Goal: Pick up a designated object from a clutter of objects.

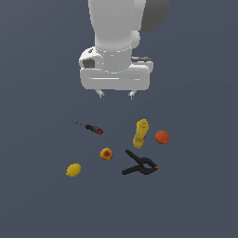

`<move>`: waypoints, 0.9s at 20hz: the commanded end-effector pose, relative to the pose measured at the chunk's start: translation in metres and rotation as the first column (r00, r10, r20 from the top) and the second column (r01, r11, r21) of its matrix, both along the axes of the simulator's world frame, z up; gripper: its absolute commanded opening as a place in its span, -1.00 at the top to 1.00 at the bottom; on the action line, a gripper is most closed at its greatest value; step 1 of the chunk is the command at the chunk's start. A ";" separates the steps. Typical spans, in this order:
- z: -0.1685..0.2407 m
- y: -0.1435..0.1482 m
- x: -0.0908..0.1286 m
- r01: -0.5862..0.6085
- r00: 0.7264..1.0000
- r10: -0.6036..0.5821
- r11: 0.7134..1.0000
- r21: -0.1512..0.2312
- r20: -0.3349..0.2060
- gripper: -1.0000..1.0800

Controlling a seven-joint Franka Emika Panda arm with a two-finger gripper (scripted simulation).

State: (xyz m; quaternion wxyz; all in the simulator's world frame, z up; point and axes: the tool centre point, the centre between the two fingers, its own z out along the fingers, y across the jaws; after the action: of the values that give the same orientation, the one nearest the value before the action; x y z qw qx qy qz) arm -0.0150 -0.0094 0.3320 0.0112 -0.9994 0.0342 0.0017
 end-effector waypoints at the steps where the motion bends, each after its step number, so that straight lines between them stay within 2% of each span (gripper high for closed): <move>1: 0.000 0.000 0.000 0.000 1.000 0.000 1.000 0.000 0.000 -0.92; 11: 0.002 -0.021 0.003 -0.014 1.000 0.014 1.000 -0.027 0.011 -0.92; 18: 0.001 -0.022 0.003 -0.019 1.000 0.019 0.999 -0.027 0.011 -0.92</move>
State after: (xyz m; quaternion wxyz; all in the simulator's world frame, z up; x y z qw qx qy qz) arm -0.0118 -0.0309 0.3339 -0.0020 -0.9996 0.0263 -0.0045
